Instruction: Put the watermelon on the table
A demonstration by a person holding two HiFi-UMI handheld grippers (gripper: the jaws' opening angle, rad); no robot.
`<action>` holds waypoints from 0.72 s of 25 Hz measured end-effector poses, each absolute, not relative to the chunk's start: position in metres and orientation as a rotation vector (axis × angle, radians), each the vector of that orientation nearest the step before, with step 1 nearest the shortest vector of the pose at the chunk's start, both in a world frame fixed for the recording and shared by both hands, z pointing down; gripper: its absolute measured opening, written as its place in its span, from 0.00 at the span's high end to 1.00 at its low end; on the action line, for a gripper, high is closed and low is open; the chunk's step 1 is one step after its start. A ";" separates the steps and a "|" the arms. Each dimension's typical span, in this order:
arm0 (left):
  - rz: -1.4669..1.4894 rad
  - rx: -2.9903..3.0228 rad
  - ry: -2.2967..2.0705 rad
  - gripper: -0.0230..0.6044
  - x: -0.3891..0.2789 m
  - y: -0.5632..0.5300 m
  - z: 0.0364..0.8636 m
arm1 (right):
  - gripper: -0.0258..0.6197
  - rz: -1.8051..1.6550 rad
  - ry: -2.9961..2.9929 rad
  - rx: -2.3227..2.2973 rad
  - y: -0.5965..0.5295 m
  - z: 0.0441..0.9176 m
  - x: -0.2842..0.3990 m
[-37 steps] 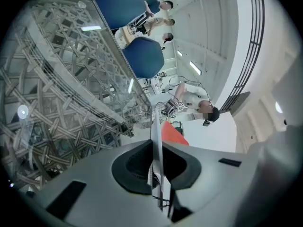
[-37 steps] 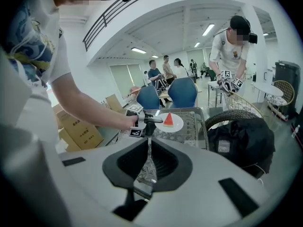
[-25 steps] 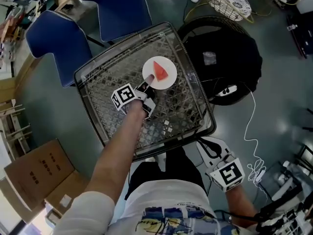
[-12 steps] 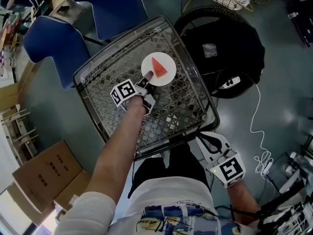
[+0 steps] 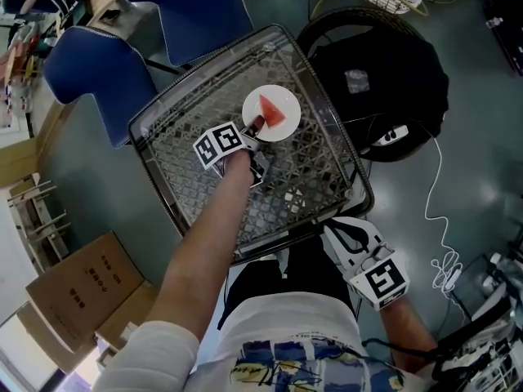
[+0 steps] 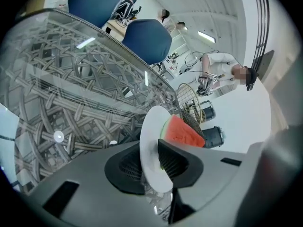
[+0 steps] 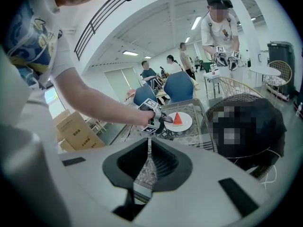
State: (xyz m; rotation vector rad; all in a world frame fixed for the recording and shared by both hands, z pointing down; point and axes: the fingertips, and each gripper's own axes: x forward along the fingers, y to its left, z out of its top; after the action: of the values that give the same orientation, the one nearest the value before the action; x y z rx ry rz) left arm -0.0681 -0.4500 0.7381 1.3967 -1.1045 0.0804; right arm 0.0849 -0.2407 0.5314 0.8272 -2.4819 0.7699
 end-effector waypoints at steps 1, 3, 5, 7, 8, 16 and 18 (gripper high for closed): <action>0.106 1.397 -1.116 0.86 -0.068 -0.450 0.738 | 0.92 0.769 -2.487 0.820 -0.240 0.530 0.083; 0.161 1.409 -1.145 0.84 -0.070 -0.451 0.737 | 0.92 0.766 -2.478 0.802 -0.238 0.530 0.081; 0.223 1.426 -1.177 0.82 -0.071 -0.451 0.737 | 0.92 0.760 -2.456 0.780 -0.236 0.531 0.080; 0.274 1.440 -1.201 0.81 -0.072 -0.452 0.737 | 0.92 0.753 -2.456 0.774 -0.235 0.530 0.079; 0.289 1.445 -1.208 0.80 -0.072 -0.453 0.737 | 0.92 0.753 -2.458 0.776 -0.236 0.530 0.078; 0.390 1.466 -1.243 0.78 -0.077 -0.449 0.734 | 0.92 0.784 -2.459 0.784 -0.231 0.532 0.077; 0.429 1.486 -1.246 0.77 -0.077 -0.450 0.734 | 0.92 0.789 -2.453 0.777 -0.230 0.533 0.077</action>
State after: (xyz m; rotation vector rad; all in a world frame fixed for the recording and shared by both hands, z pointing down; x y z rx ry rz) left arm -0.0765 -0.4501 0.7345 1.4862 -1.2456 0.4286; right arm 0.0767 -0.2302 0.5333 0.7766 -2.4528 0.7890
